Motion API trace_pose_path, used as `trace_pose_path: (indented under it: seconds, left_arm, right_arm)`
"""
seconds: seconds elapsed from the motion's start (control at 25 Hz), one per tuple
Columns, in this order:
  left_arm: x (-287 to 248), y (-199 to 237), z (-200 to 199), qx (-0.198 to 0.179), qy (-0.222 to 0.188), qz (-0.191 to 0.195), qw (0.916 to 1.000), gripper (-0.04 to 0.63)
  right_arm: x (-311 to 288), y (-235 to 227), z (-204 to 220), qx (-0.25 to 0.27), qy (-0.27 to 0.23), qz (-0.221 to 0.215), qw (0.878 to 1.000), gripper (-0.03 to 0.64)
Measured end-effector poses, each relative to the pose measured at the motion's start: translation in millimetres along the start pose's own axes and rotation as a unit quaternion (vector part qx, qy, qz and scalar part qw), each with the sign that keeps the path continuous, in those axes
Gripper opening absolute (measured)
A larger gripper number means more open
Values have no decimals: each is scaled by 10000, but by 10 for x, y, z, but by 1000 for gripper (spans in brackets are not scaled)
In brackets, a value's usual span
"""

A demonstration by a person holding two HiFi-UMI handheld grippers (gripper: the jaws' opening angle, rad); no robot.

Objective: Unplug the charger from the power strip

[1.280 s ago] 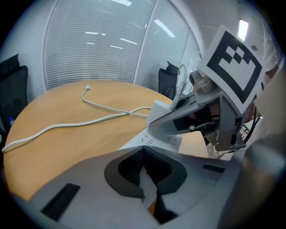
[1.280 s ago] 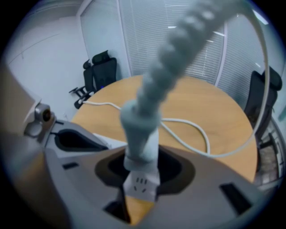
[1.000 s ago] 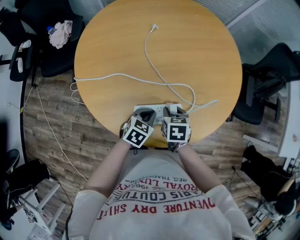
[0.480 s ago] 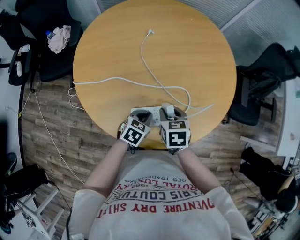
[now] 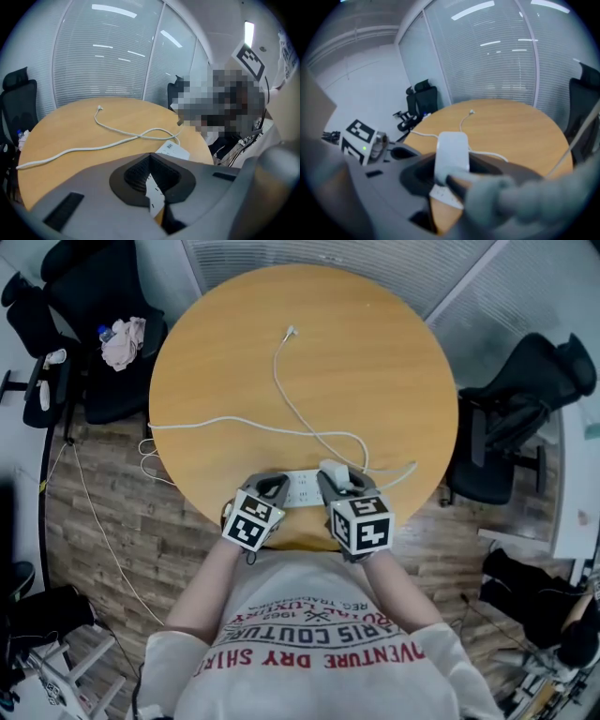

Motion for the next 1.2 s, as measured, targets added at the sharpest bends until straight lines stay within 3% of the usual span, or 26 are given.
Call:
trace_pose_path:
  seconds: [0.24,0.4,0.56,0.76,0.96,1.2]
  left_arm:
    - [436,85,-526,426,-1010,-262,9936,32]
    - [797,148,-867,514,-1783,-602,9808,32]
    - [1113,183,-1111,410,-2292,-861,9687,32]
    - [1459,134,-1370,233,-2983,-872,9502,32]
    - [1620,128,-1431,122,-3339,-937,9379,32]
    - [1618,83,-1453,69,-3356,-952,9372,32]
  right_arm:
    - [242,9,-275,292,-617,-147,9976,156]
    - [436,36,-500,572,-1117,-170,9919,155]
    - [592,66,-682,517,-1619,-375,9847,156]
    - [766,103,-848,615,-2130,-477,9739,156]
    - [852,163,-908,763,-2362,-478,9675,156]
    - [860,198,-909,866,-2356,-535,9665,155]
Point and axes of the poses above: the fingertips, and each gripper's own axes: x backward along the fingers, y to its left, z out of its underside, the point moved 8 cm from there along x, backward along the fingers, and after that the axes turned 8 degrees about -z, right-handed, at the moved point
